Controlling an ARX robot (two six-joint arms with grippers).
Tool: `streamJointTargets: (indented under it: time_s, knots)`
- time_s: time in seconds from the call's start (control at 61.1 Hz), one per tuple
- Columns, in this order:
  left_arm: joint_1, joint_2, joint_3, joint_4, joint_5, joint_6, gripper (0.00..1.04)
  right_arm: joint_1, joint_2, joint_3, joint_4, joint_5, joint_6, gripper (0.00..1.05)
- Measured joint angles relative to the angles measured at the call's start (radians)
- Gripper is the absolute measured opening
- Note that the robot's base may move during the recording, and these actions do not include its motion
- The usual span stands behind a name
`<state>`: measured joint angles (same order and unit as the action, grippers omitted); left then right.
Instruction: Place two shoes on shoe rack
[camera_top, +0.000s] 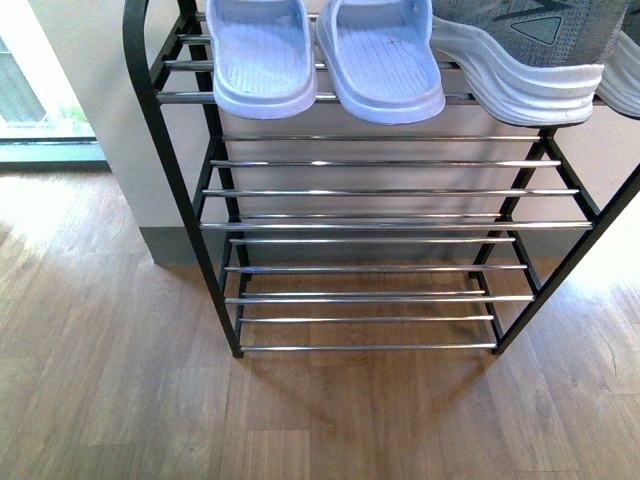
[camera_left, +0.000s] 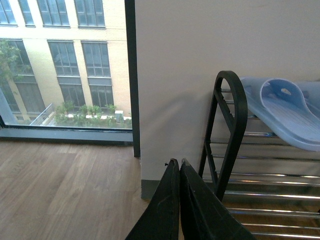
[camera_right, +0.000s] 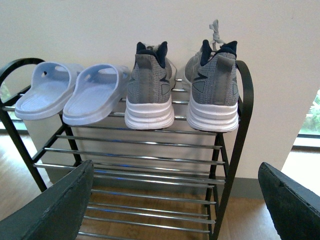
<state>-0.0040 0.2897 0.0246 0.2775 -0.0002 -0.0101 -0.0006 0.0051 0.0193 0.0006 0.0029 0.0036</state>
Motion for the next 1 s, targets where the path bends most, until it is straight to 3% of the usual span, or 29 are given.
streamJointTargets:
  time_s: [0.377, 0.475, 0.77, 0.999]
  knots:
    - [0.0, -0.111, -0.011, -0.098, 0.0, 0.001, 0.01, 0.0, 0.0, 0.0, 0.0, 0.0, 0.0, 0.95]
    - [0.0, -0.256, -0.011, -0.268, 0.0, 0.001, 0.01, 0.0, 0.0, 0.0, 0.0, 0.0, 0.0, 0.95]
    - [0.002, -0.273, -0.011, -0.278, 0.0, 0.001, 0.01, 0.0, 0.0, 0.0, 0.0, -0.002, 0.0, 0.95]
    - [0.002, -0.273, -0.011, -0.278, 0.0, 0.001, 0.45, 0.0, 0.0, 0.0, 0.0, -0.002, 0.0, 0.95]
